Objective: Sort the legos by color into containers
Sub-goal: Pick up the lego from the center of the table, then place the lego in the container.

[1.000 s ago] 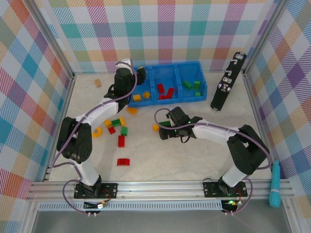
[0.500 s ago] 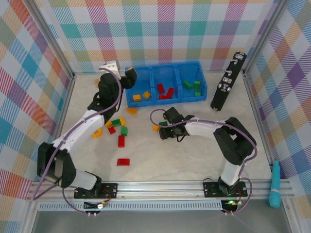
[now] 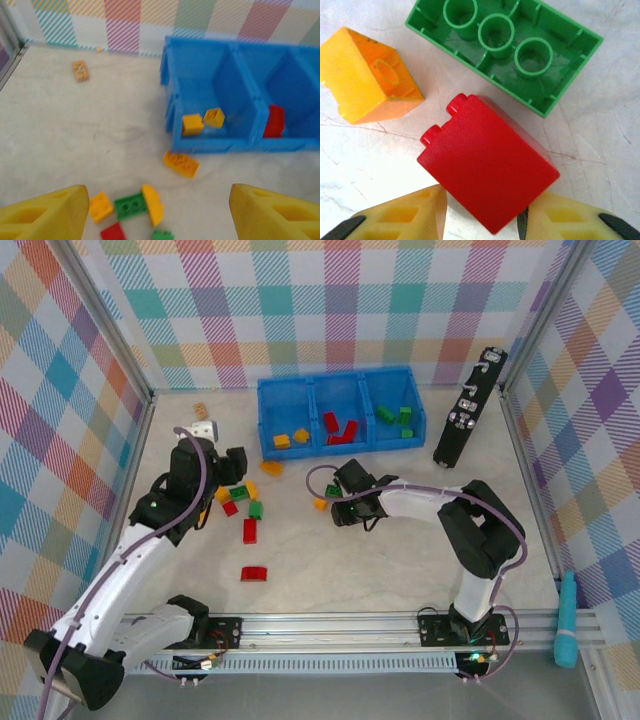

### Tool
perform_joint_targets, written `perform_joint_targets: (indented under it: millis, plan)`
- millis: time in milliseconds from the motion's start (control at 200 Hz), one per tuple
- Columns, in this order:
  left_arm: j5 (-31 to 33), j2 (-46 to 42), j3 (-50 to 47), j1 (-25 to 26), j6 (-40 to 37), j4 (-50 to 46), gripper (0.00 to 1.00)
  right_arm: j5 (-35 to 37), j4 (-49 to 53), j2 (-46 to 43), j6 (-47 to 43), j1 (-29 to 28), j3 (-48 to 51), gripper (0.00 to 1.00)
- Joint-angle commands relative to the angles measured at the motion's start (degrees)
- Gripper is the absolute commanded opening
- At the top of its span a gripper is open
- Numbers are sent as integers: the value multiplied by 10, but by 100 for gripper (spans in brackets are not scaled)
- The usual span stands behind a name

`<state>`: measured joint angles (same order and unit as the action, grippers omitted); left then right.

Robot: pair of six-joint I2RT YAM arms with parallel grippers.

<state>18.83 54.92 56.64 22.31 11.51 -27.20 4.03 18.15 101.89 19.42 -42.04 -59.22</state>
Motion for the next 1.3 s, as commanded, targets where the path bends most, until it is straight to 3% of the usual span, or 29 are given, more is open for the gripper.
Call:
perform_joint_targets:
  millis: [0,195,370,710,1005,1125,1295]
  plan:
    - [13,-25,-14,-4,-4,-85,74,5,55,-48,-18,-2,-19,41]
    - [-35,-44,-75,-4,62,-114,74,46,125,-104,-51,-1,-76,41]
    - [-94,-45,-126,-4,117,-127,74,63,135,-84,-99,20,-173,41]
    - [-109,-123,-236,-2,209,-141,72,9,85,111,-123,99,-401,41]
    - [-82,-131,-263,30,266,-149,72,-24,136,275,-103,138,-600,41]
    - [-84,-104,-273,46,269,-115,72,-45,154,315,-94,138,-639,44]
    - [-62,-50,-248,71,228,-68,72,-53,143,313,-84,138,-623,49]
